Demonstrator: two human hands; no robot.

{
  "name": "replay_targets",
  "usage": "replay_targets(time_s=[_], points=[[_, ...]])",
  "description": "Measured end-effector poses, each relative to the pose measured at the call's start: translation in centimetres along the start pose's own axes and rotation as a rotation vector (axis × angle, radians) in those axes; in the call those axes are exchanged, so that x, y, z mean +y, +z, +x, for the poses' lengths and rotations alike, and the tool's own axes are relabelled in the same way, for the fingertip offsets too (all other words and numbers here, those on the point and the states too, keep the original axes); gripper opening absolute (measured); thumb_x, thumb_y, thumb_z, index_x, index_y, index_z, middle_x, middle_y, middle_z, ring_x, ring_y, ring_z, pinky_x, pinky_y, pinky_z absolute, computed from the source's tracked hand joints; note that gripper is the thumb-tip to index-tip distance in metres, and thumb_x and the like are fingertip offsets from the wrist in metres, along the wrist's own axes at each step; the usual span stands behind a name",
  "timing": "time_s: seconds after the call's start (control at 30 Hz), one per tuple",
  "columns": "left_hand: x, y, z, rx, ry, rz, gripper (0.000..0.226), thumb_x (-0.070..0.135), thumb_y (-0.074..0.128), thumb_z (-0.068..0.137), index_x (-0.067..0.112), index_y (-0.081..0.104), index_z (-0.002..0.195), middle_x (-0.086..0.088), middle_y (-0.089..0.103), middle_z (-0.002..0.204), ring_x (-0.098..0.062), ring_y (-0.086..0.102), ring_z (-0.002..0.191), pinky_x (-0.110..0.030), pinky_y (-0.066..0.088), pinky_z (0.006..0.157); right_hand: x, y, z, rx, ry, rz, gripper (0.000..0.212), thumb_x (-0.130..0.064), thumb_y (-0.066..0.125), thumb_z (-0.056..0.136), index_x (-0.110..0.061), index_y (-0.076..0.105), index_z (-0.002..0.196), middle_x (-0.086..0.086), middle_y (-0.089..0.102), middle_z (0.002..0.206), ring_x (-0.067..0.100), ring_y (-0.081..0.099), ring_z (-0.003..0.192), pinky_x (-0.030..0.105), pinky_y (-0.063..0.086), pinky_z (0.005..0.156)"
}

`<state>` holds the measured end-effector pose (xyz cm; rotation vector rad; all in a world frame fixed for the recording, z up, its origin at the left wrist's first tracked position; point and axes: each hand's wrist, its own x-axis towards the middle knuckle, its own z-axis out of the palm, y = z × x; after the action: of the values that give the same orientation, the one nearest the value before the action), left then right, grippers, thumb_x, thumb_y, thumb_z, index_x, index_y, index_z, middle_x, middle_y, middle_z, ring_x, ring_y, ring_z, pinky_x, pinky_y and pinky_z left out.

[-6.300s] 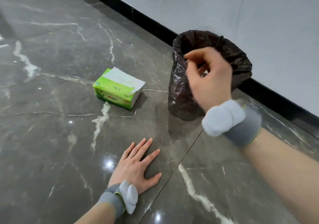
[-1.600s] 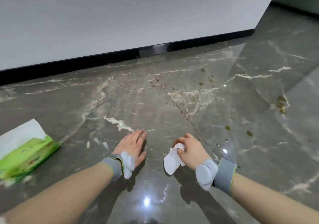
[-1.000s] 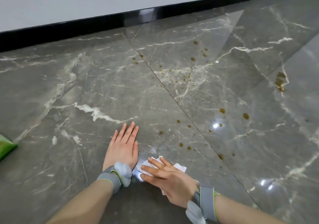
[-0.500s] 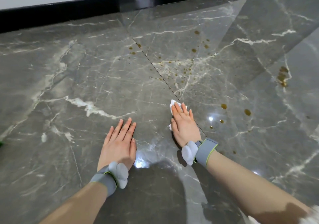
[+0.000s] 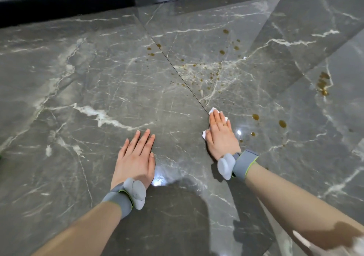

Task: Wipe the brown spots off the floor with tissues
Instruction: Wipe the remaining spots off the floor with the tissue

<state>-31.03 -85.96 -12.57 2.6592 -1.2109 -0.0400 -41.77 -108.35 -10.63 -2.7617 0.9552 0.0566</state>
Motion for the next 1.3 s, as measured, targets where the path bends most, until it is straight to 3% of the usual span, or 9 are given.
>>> replay_targets(time_s=[0.07,0.27,0.4,0.63,0.77,0.87,0.97,1.2,1.3], points=[[0.1,-0.1,-0.1,0.008,0.001,-0.002,0.052,0.027,0.028,0.089,0.010,0.052,0.132,-0.004,0.047,0.141,-0.024,0.040,0.132,-0.035,0.016,0.110,-1.6,0.3,-0.2,-0.016,0.006,0.051,0.056,-0.021,0.027,0.094,-0.005,0.010,0.146,0.009,0.003,0.156,0.024,0.002,0.143,0.040,0.001,0.117],[-0.2,0.1,0.1,-0.015,-0.005,0.025,0.052,0.026,0.029,0.087,0.008,0.056,0.128,-0.006,0.050,0.138,-0.025,0.045,0.128,-0.035,0.018,0.107,-9.7,3.5,-6.0,-0.076,-0.535,0.031,0.057,-0.025,0.027,0.085,-0.004,0.037,0.137,0.009,0.036,0.146,0.023,0.030,0.137,0.042,0.026,0.112],[-0.2,0.1,-0.1,-0.005,-0.007,0.010,0.052,0.026,0.029,0.087,0.009,0.054,0.130,-0.005,0.049,0.139,-0.023,0.042,0.129,-0.035,0.016,0.108,-7.0,2.0,-4.4,-0.177,-0.668,-0.048,0.058,-0.028,0.029,0.093,-0.008,0.015,0.145,0.006,0.014,0.154,0.018,0.007,0.143,0.036,-0.001,0.116],[-0.1,0.3,0.0,-0.003,-0.005,0.020,0.053,0.028,0.028,0.088,0.011,0.050,0.133,-0.003,0.045,0.142,-0.019,0.031,0.133,-0.036,0.016,0.110,-1.6,0.3,-0.6,-0.023,0.129,-0.066,0.057,-0.030,0.018,0.096,-0.008,0.005,0.146,0.006,0.000,0.156,0.019,-0.002,0.143,0.033,-0.003,0.117],[-0.1,0.2,-0.1,0.006,-0.008,0.015,0.053,0.028,0.029,0.087,0.010,0.052,0.131,-0.004,0.047,0.141,-0.020,0.034,0.132,-0.037,0.018,0.109,-6.3,1.8,-3.5,-0.027,-0.081,-0.045,0.059,-0.024,0.031,0.090,-0.011,0.017,0.146,0.004,0.012,0.155,0.025,0.020,0.140,0.044,0.029,0.111],[-0.1,0.2,0.0,0.000,-0.010,0.012,0.053,0.026,0.030,0.085,0.009,0.055,0.129,-0.005,0.050,0.139,-0.024,0.043,0.129,-0.036,0.019,0.107,-8.8,2.9,-8.6,-0.084,-0.506,-0.125,0.058,-0.028,0.032,0.089,-0.006,0.027,0.142,0.008,0.022,0.151,0.022,0.023,0.140,0.044,0.016,0.114],[-0.2,0.1,0.0,-0.008,-0.012,0.006,0.053,0.026,0.029,0.086,0.010,0.055,0.129,-0.004,0.050,0.139,-0.024,0.043,0.129,-0.035,0.017,0.107,-6.8,2.3,-9.2,-0.102,-0.631,-0.168,0.059,-0.032,0.033,0.089,-0.009,0.026,0.142,0.002,0.032,0.149,0.015,0.024,0.139,0.041,0.015,0.116],[0.0,0.0,-0.1,0.006,-0.009,-0.010,0.053,0.027,0.028,0.087,0.011,0.052,0.132,-0.004,0.047,0.141,-0.024,0.040,0.131,-0.036,0.017,0.108,4.6,-0.7,-5.4,-0.046,0.096,-0.162,0.075,-0.043,-0.001,0.080,-0.012,0.012,0.147,0.001,0.009,0.155,0.016,0.004,0.143,0.036,-0.009,0.113],[0.0,-0.1,-0.1,0.004,-0.009,-0.006,0.053,0.027,0.029,0.087,0.010,0.053,0.131,-0.005,0.048,0.140,-0.024,0.040,0.130,-0.036,0.018,0.108,1.3,-0.7,-5.2,-0.040,0.074,-0.148,0.068,-0.033,0.008,0.083,-0.008,0.017,0.145,0.007,0.016,0.154,0.022,0.015,0.142,0.042,0.001,0.115]])
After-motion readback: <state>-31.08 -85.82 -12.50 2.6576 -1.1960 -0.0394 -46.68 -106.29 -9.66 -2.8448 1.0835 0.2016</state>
